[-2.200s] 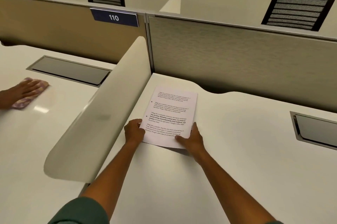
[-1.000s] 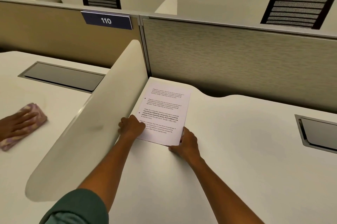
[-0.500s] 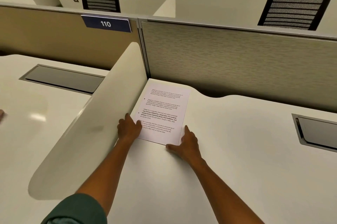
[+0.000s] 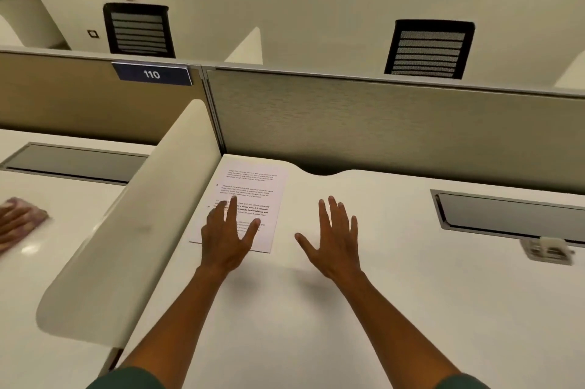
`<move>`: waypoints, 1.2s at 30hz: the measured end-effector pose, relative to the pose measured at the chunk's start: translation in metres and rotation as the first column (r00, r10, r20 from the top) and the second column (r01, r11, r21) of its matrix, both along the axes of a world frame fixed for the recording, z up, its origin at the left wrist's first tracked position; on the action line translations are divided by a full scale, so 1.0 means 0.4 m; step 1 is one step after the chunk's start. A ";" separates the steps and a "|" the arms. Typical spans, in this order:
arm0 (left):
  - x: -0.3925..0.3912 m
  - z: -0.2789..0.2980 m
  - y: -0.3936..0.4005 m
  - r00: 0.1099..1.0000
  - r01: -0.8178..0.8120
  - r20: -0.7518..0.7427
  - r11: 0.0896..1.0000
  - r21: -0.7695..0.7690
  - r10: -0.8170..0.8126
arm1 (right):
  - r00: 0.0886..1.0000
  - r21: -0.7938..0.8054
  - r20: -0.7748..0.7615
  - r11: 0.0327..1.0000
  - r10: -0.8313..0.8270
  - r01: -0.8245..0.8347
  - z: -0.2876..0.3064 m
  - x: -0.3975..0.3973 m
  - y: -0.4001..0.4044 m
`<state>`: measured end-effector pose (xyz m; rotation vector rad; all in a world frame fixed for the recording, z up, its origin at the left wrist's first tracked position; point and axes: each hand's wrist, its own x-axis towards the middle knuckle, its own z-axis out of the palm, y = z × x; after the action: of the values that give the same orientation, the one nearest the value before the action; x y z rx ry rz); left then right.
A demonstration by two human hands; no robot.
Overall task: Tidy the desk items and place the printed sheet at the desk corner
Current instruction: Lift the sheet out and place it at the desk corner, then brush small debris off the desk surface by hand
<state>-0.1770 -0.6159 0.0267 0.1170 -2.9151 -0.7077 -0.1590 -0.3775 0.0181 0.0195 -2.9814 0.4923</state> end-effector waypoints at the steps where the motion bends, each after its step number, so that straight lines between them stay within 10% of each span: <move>1: 0.011 0.008 0.022 0.999 0.034 -0.012 0.999 -0.020 -0.034 | 1.000 0.044 -0.006 0.999 -0.010 0.010 0.010 0.012 0.018; 19: 0.192 0.104 0.490 0.935 0.338 -0.082 0.936 -0.103 -0.346 | 0.970 0.155 -0.061 0.958 -0.235 0.242 0.138 0.285 0.433; 36: 0.468 0.029 0.928 0.957 0.287 0.073 0.951 -0.114 -0.280 | 0.981 0.094 0.059 0.980 -0.184 0.178 0.063 0.521 0.948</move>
<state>0.0104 -0.2446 0.0384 -0.3072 -3.0541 -0.5652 0.0496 0.0016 0.0433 -0.2633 -3.0291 0.3466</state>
